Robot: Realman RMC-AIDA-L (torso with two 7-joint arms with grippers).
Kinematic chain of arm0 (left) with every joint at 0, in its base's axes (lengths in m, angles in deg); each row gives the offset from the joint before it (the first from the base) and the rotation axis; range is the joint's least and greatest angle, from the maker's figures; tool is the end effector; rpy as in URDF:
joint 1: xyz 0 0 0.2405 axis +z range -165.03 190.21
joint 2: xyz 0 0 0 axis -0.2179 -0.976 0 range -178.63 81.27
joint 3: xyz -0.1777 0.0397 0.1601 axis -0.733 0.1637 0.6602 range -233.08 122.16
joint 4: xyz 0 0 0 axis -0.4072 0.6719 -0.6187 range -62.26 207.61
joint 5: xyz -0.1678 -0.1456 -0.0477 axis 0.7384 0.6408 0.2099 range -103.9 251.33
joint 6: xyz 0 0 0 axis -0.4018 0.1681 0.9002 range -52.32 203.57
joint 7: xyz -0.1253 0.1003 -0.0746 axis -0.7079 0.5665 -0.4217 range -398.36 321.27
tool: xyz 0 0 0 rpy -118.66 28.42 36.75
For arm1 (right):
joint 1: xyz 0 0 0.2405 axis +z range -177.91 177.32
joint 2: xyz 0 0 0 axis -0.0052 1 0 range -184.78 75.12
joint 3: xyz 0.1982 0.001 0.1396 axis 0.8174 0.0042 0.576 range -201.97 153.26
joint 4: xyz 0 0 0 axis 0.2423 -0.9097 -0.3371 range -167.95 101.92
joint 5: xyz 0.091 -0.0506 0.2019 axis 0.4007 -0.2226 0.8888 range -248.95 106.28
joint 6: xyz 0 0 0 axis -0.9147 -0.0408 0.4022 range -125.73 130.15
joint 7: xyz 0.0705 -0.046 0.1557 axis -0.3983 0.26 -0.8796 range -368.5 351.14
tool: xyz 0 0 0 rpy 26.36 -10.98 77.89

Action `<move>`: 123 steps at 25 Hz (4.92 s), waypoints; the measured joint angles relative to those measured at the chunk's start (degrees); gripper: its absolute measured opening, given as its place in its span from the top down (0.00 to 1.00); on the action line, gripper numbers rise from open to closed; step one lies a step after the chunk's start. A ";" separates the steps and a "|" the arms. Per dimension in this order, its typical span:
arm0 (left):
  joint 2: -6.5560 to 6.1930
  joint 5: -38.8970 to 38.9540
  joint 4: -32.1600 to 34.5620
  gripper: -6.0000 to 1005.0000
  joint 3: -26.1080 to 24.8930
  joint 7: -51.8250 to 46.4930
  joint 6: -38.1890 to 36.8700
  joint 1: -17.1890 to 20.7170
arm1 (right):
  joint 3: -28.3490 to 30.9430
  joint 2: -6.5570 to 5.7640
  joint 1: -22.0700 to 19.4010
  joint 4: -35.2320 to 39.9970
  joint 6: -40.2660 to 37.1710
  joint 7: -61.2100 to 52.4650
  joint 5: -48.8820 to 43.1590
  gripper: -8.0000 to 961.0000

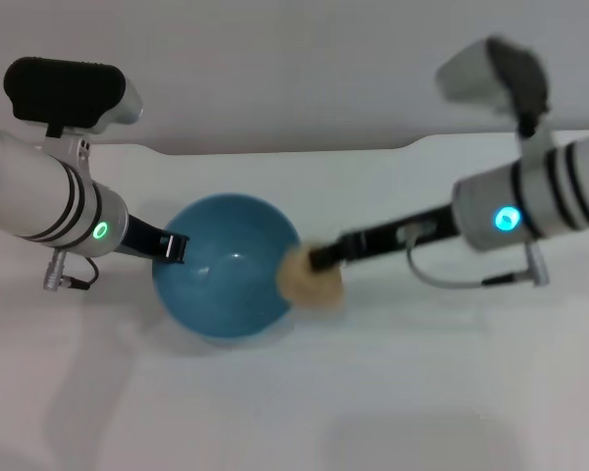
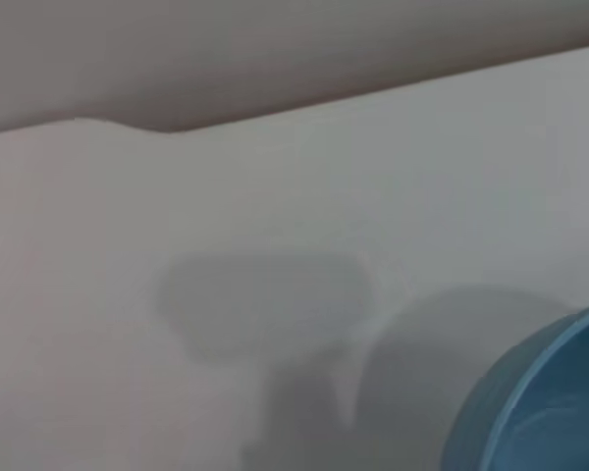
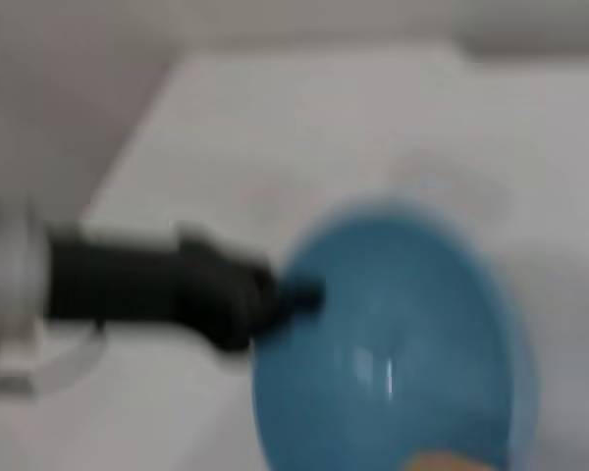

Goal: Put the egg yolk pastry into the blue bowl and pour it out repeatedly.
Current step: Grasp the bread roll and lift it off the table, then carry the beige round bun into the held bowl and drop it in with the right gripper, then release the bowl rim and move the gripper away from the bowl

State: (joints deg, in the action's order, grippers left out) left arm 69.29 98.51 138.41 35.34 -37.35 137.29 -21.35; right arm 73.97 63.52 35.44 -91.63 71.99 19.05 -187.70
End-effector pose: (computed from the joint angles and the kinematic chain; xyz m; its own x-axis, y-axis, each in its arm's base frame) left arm -0.2138 0.4147 -0.0541 0.5140 0.8417 0.1653 0.7129 -0.3120 -0.6280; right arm 0.1477 0.3860 -0.0790 0.5171 -0.8311 -0.2045 -0.8545 -0.5152 -0.0670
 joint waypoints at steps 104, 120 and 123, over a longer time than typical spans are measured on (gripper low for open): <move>0.34 12.88 -4.82 0.69 10.93 -1.79 8.04 -8.20 | 9.31 0.30 -12.62 5.28 -22.92 23.25 12.91 0.69; 0.05 13.12 8.22 0.40 2.86 3.82 -11.36 4.79 | 10.46 0.21 -13.47 6.33 -23.82 23.36 12.56 0.69; 0.05 15.45 9.22 0.40 3.16 6.44 -22.90 10.45 | 10.44 0.30 -13.80 7.24 -26.02 25.79 12.54 0.69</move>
State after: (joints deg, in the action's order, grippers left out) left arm 69.33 113.97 147.63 38.50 -30.91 114.39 -10.90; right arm 84.41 63.82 21.64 -84.39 45.97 44.84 -175.16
